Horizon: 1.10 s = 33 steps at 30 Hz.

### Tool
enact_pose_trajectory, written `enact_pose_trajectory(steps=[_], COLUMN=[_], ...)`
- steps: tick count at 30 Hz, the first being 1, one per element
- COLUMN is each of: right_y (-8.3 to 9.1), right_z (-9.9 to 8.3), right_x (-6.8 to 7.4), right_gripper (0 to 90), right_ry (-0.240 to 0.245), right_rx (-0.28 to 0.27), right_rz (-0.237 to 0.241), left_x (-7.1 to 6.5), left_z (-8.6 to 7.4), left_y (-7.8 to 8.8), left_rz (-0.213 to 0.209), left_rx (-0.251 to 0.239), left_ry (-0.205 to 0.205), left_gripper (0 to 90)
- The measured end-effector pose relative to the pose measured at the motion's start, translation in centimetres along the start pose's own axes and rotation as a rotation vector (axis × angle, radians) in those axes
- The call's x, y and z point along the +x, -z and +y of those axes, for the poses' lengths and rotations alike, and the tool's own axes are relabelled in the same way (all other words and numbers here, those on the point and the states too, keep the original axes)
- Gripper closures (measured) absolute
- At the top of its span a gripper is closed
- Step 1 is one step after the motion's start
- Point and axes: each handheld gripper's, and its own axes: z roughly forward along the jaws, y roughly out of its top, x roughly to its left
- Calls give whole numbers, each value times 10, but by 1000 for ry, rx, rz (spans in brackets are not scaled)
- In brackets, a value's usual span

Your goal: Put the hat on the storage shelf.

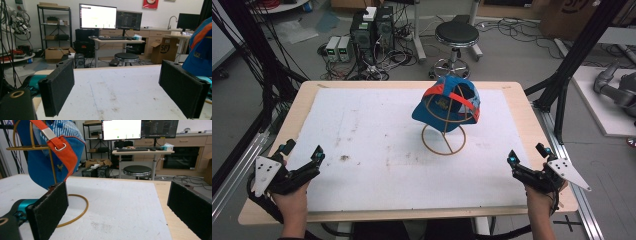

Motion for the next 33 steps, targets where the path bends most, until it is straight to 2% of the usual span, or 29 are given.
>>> enact_pose_trajectory(steps=[28, 33], right_y=[-1, -1], right_z=[-1, -1], right_x=[4, 4], right_gripper=[32, 32], right_ry=[9, -6], right_rx=[-15, -29], right_rz=[23, 31], left_x=[1, 1], left_z=[1, 1], left_y=[0, 1], left_rz=[2, 3], left_rx=[-2, -1], left_ry=[-3, -6], left_gripper=[135, 135])
